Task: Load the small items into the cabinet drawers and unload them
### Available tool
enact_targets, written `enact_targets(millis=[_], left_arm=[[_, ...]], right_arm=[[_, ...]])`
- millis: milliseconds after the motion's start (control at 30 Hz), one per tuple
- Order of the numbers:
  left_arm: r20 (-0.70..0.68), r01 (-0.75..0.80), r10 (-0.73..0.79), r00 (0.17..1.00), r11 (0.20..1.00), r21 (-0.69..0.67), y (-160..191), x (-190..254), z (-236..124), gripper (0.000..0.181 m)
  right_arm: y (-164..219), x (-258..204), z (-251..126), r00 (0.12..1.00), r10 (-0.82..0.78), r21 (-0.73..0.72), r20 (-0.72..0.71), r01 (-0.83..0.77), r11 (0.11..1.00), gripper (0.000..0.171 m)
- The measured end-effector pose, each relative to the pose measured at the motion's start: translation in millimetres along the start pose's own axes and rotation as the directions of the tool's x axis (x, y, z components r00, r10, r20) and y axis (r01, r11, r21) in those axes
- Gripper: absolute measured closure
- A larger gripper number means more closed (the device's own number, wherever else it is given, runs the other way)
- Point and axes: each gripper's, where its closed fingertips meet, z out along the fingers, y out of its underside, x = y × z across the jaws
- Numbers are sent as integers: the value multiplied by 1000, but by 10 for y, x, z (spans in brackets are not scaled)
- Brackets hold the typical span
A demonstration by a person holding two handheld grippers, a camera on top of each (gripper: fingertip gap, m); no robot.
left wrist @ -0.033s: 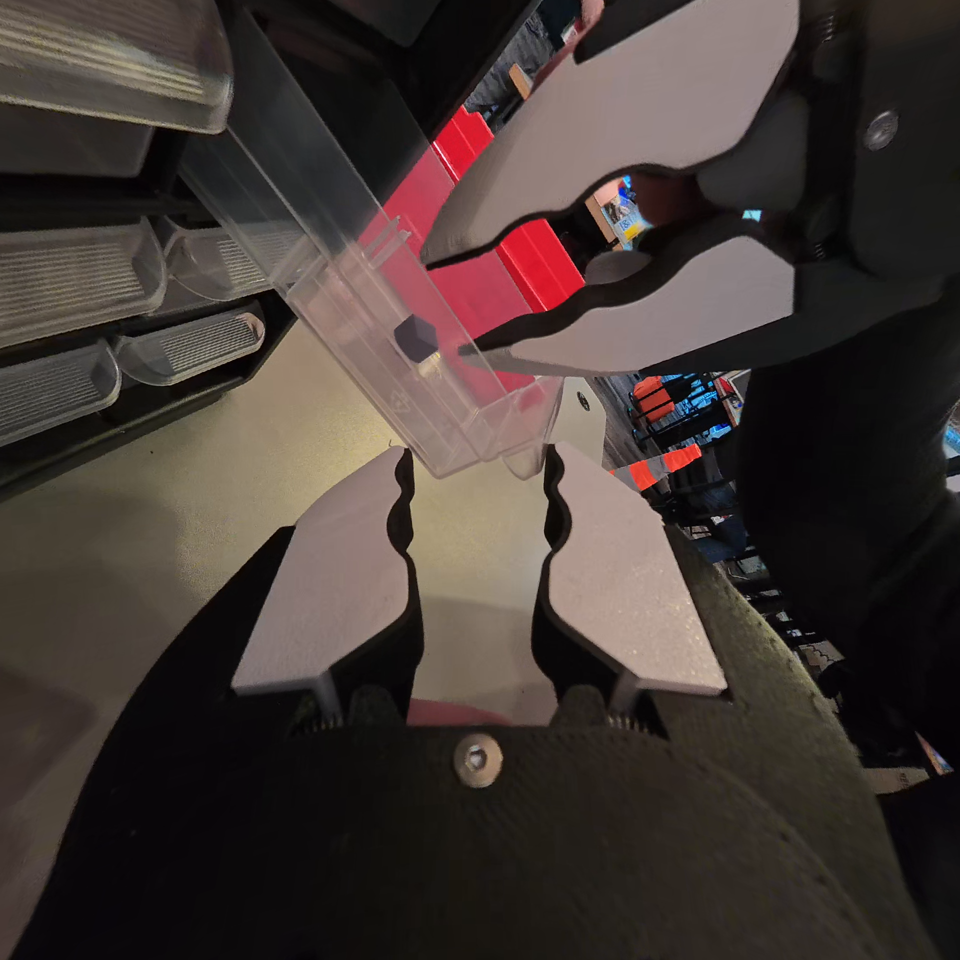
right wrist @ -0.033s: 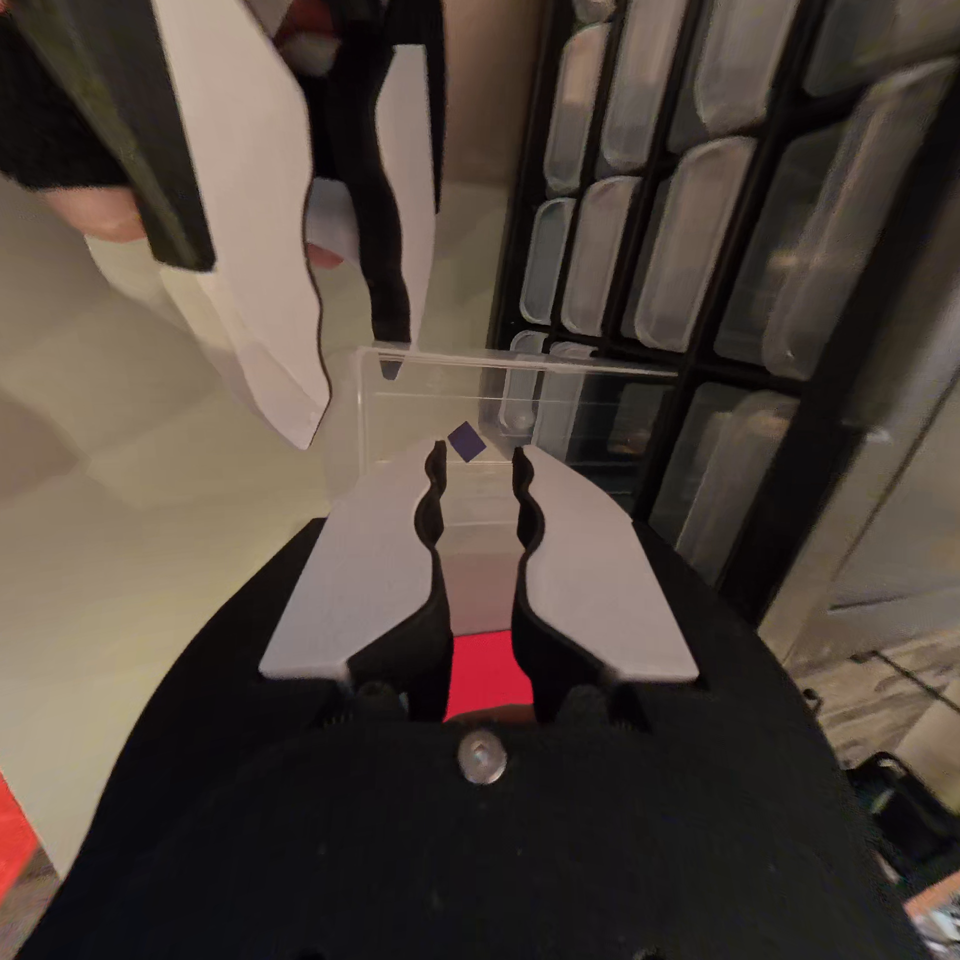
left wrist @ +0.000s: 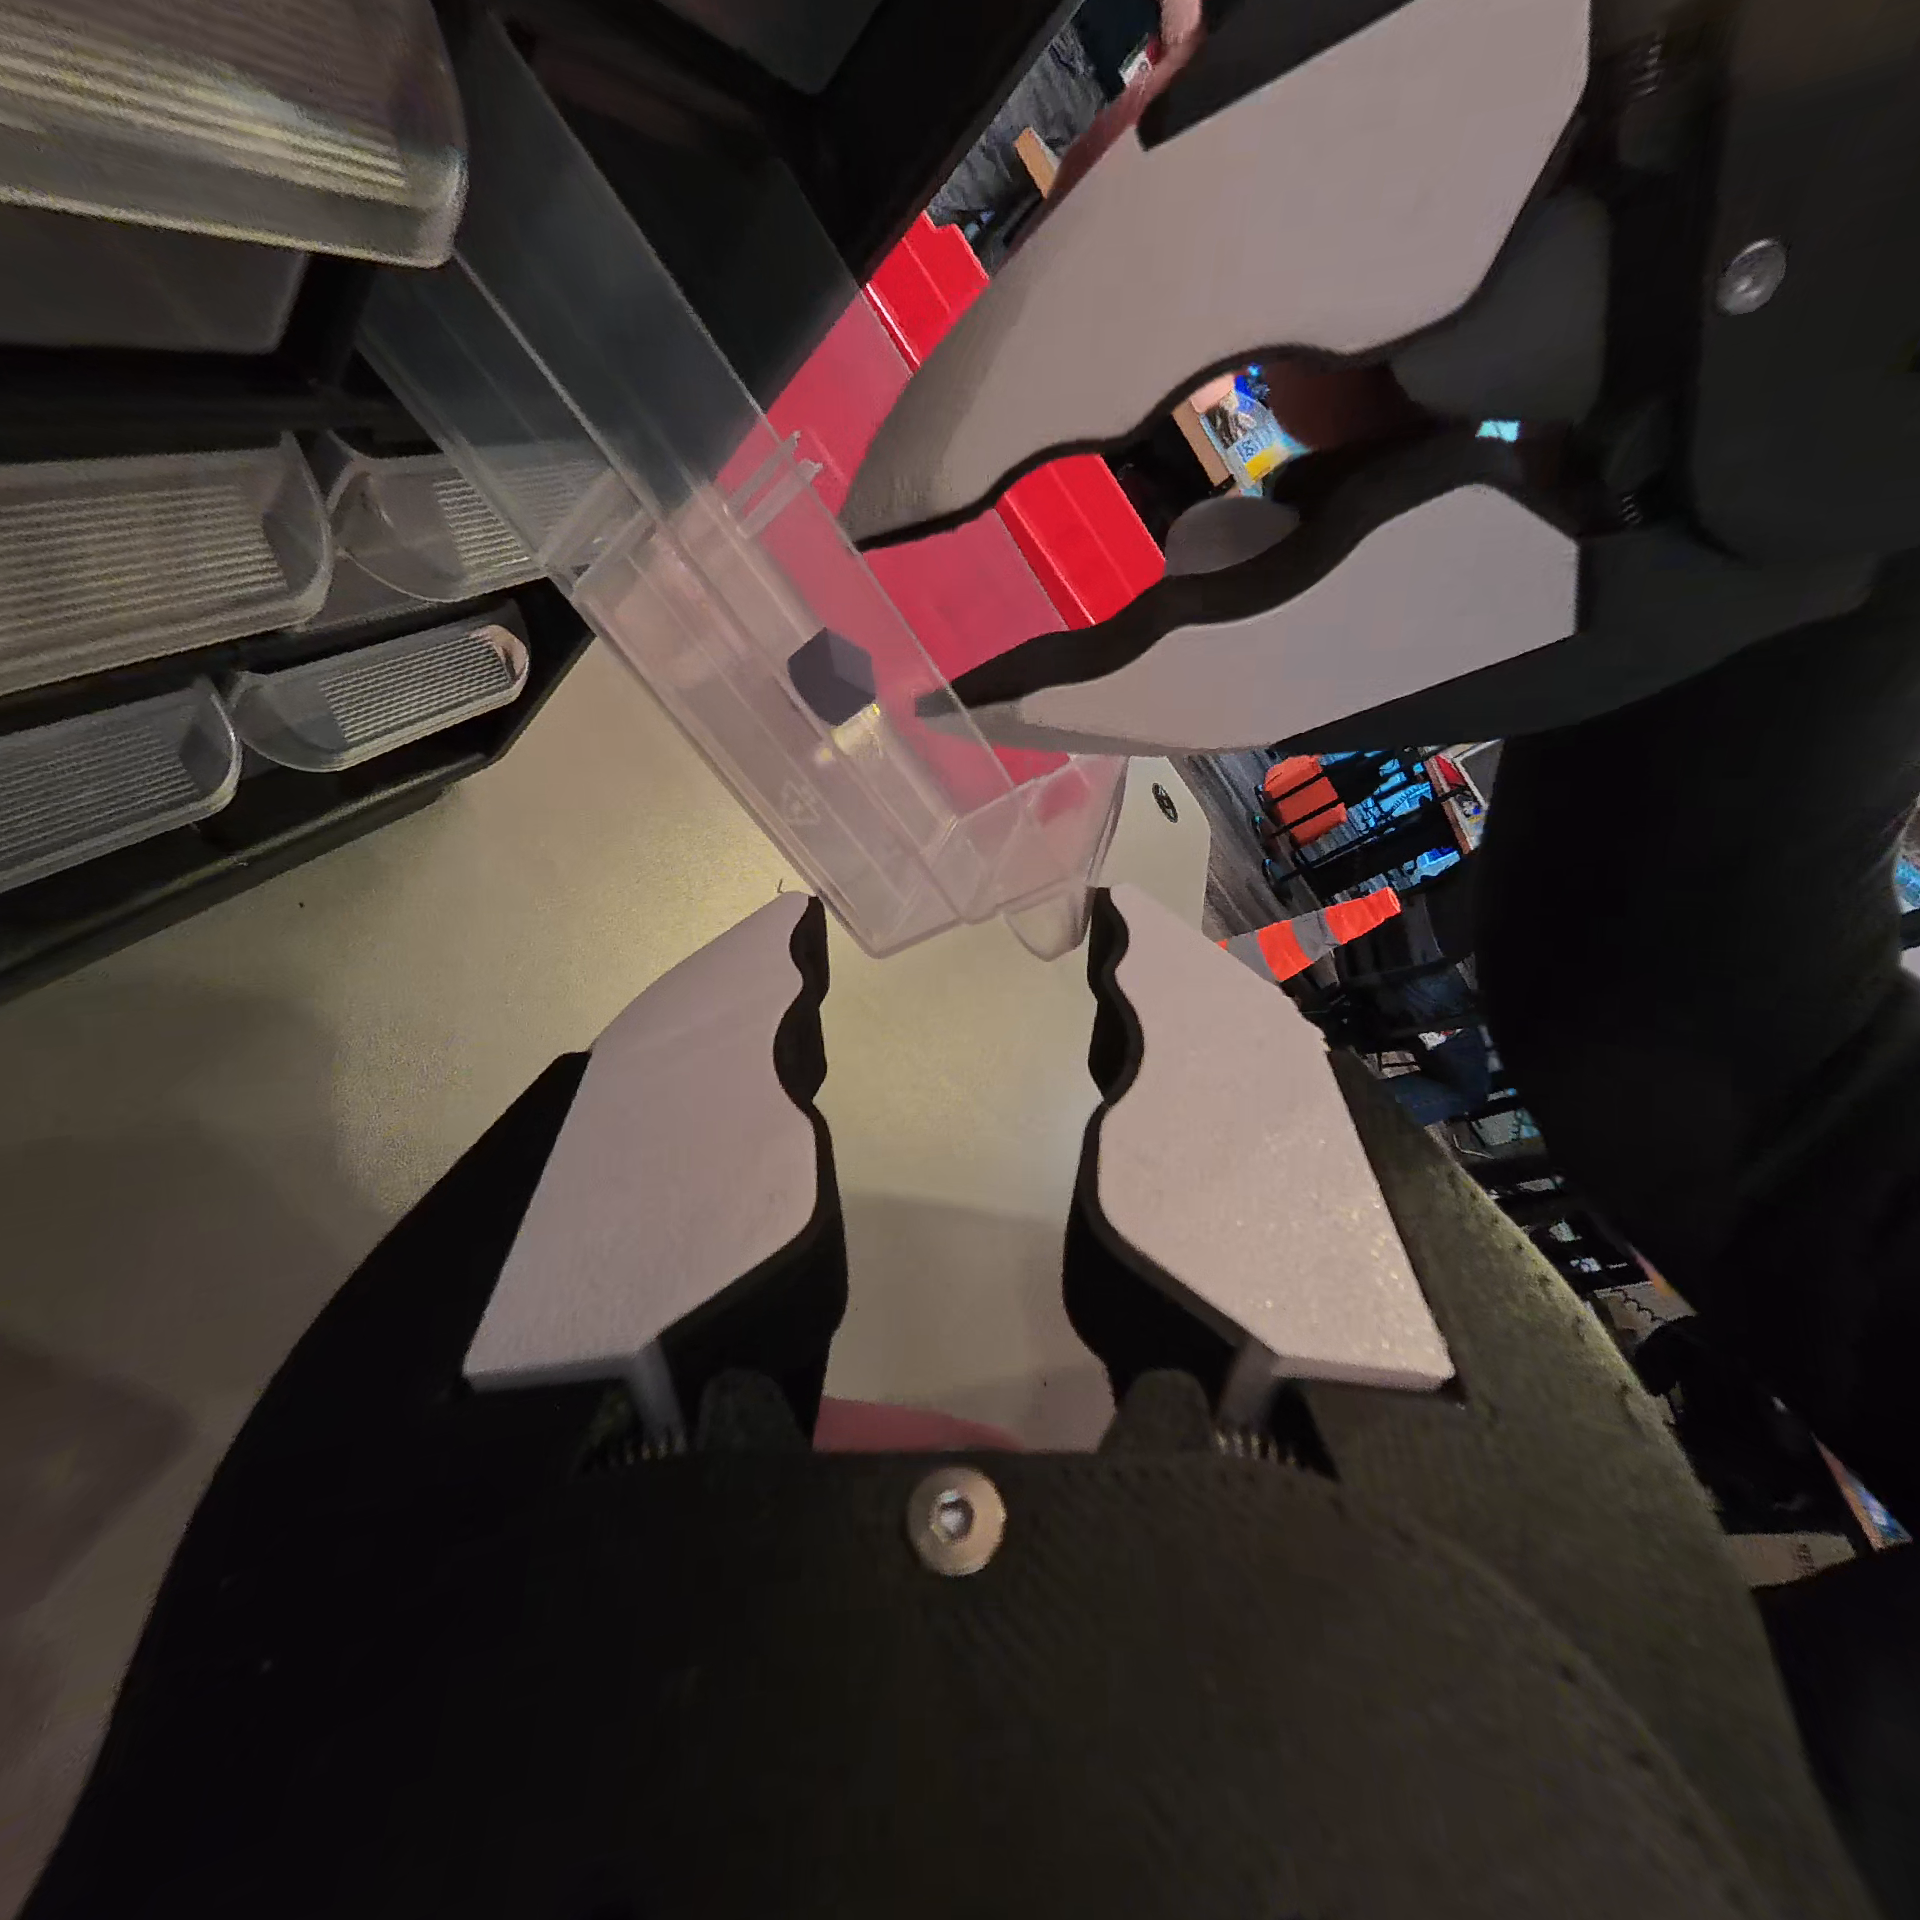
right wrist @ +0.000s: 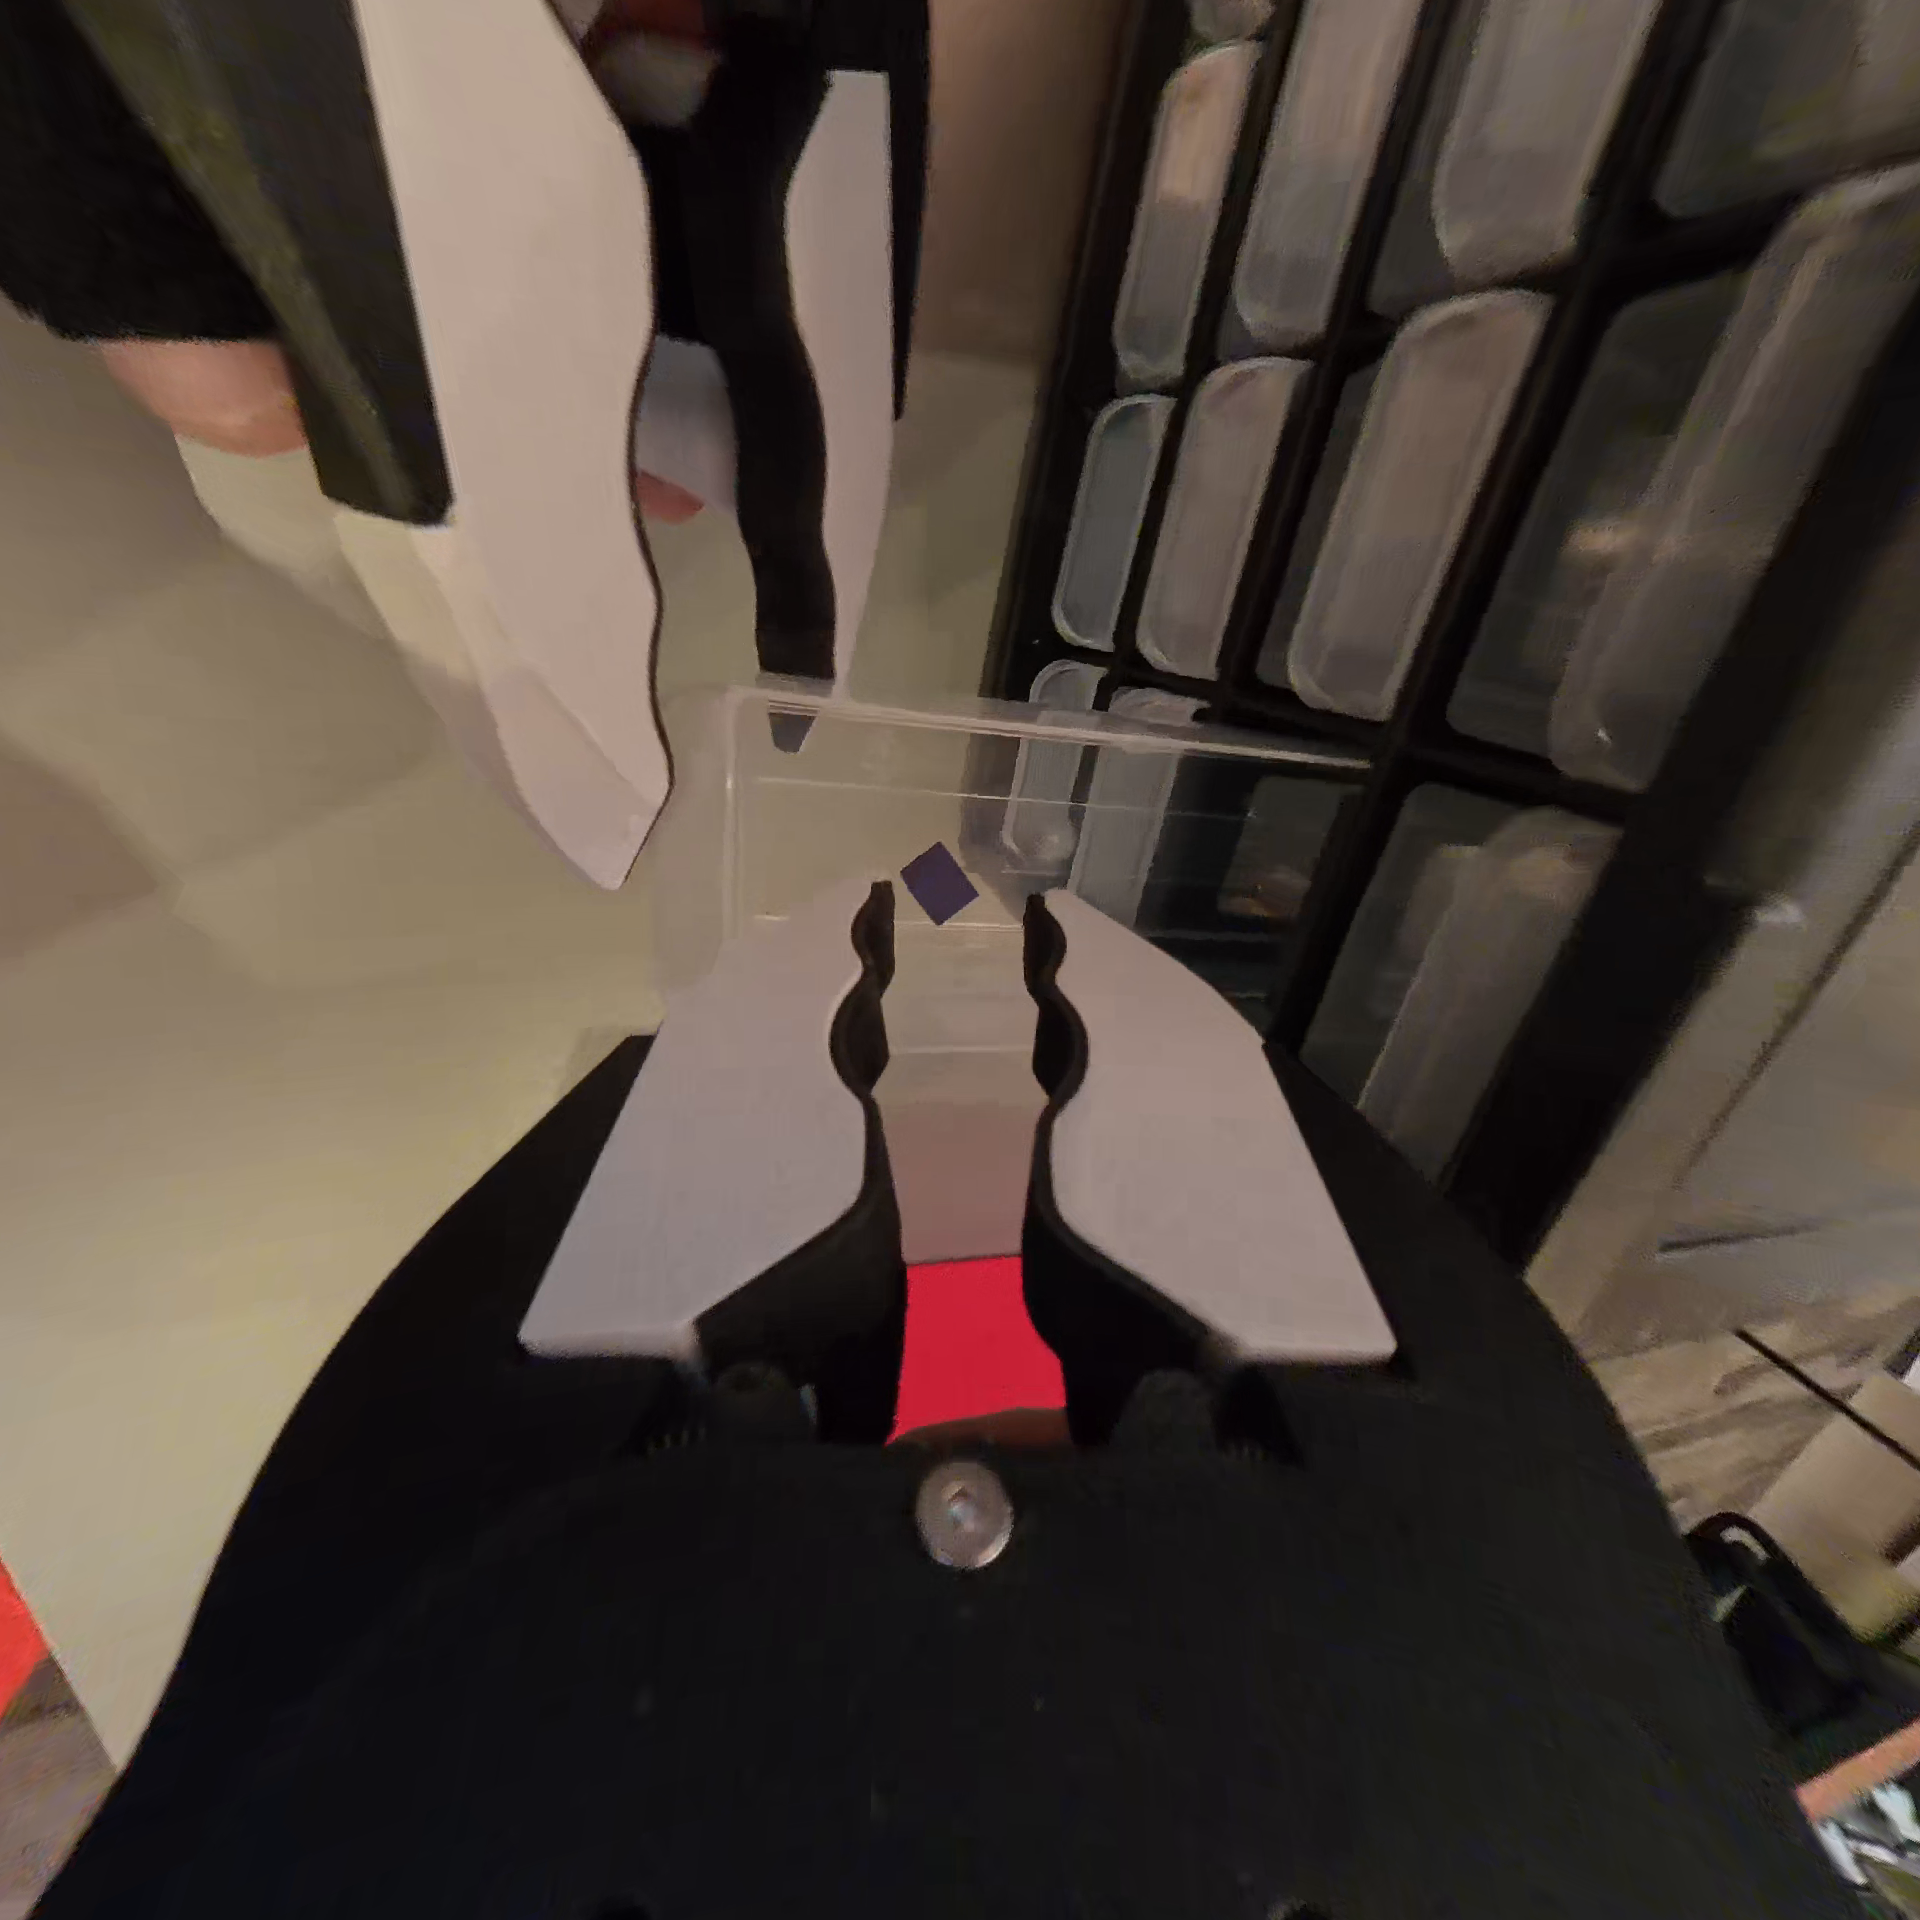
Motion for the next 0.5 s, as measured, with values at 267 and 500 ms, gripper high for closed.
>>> enact_targets(millis=[267,500], left_arm=[[-13,5,-5,1000,1000,0,3,2,1,134],[-12,-3,3,1000,1000,-8,10,-7,1,134]], right_arm=[[53,5,140,988,-149,-127,40,153,980,152],[32,-11,179,984,-162,-136,69,170,976,160]])
